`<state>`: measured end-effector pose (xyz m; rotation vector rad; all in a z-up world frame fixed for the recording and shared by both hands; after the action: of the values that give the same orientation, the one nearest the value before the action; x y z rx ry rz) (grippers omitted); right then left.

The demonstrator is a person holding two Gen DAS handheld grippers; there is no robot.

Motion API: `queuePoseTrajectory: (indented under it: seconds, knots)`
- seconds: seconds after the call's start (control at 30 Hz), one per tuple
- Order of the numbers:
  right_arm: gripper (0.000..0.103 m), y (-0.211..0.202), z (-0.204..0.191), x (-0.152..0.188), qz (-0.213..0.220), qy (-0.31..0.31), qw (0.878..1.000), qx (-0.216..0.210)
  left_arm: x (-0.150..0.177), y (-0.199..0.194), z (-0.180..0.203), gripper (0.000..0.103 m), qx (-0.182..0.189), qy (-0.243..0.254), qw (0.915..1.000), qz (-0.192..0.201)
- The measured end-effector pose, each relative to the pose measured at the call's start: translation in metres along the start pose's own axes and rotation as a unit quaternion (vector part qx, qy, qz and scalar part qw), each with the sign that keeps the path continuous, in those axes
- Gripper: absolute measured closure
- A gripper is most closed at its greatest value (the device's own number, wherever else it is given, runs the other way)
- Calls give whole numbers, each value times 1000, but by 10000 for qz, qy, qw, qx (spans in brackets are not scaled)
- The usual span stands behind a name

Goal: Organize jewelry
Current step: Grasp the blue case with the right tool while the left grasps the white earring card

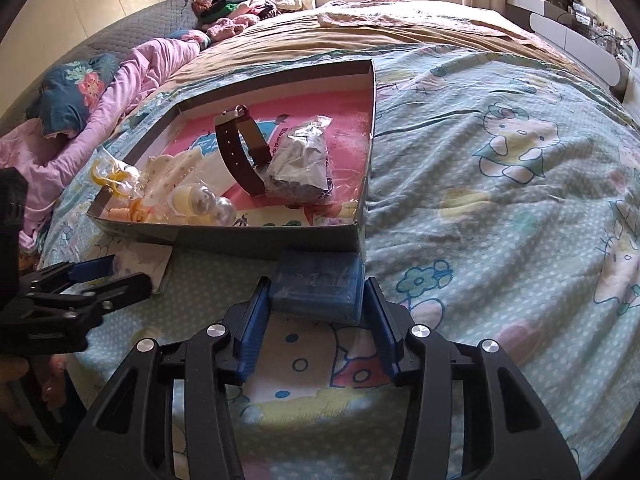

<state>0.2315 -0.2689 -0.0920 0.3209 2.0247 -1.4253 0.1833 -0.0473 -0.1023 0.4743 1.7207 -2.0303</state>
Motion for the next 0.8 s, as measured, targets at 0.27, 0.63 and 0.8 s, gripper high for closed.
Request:
queuePoseTrajectory:
  seconds: [0.27,0.63,0.8]
  knots:
    - [58,-24,4,-1,124,20,9999,-66,1,-5,5,50,-15,308,9995,112]
    - [58,-52,-5,-29,581,-179,9981,-105,-32,-61,-13,50,350,-53,9960,819]
    - [58,-52,-11,-44,711,-240,9971,-128,-45,-73,-34,50,281,-335,9934,1061]
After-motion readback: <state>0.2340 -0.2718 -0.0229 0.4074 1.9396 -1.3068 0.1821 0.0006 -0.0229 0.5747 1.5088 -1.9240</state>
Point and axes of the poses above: each gripper's, at about its wrist camera, not at the fingertips, and y roughly the way its jaws point, z to its right, x to its underside, the point moved 3 cm from there along y, roughly the way its jaws point, and after that the axes turned 3 degrees about z, right-handed, at the moved point
